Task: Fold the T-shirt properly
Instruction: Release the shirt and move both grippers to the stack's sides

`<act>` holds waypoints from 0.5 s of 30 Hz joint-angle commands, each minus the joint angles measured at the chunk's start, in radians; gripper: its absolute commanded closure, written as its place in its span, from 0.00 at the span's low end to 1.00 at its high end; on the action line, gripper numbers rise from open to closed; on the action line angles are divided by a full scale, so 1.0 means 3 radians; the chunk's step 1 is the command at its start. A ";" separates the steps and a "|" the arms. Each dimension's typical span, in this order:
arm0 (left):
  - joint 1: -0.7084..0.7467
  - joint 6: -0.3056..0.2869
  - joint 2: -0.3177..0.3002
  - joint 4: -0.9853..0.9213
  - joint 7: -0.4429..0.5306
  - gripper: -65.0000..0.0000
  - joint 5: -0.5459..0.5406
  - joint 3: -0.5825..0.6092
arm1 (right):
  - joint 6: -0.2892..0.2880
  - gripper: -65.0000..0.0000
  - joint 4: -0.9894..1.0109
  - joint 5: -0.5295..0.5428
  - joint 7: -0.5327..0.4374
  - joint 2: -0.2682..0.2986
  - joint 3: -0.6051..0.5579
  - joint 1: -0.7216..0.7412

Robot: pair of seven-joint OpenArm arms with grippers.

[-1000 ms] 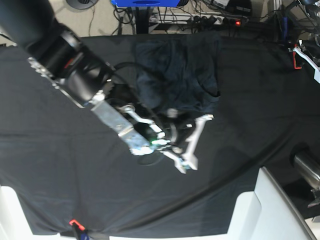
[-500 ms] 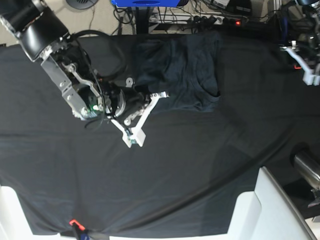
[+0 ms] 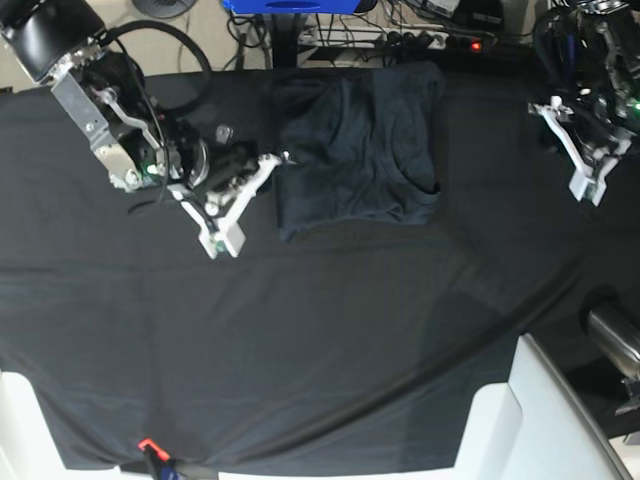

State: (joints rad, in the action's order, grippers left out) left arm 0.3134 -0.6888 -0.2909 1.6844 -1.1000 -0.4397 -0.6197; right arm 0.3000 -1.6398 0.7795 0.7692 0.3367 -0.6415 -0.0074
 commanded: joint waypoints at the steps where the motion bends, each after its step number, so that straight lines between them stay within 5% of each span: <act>1: 0.0017 -0.0031 -0.0030 0.0075 -0.0034 0.43 -0.0286 0.0007 | -0.0005 0.98 -0.0009 0.0007 -0.0020 0.0046 0.0018 0.0002; 5: 0.0052 -0.0031 -0.0066 -0.0078 -0.0110 0.09 -0.1227 0.0135 | -0.0005 0.99 0.0052 0.0002 -0.0020 0.0046 0.0018 -0.0116; 7: 0.0052 -0.0031 -0.0127 -0.0288 -0.0095 0.01 -0.1560 0.0319 | -0.0005 0.99 0.0052 0.0002 -0.0020 0.0046 0.0018 -0.0177; 15: -0.0106 -0.0031 0.0036 -0.0815 0.0176 0.00 -0.1396 0.0657 | -0.0005 0.99 0.0032 0.0002 -0.0020 0.0052 0.0018 -0.0305</act>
State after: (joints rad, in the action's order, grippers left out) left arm 0.2806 -0.6888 -0.2726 1.4288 -1.0508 -0.8509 -0.4229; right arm 0.3038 -1.6100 0.7769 0.7704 0.3462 -0.6415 -0.1093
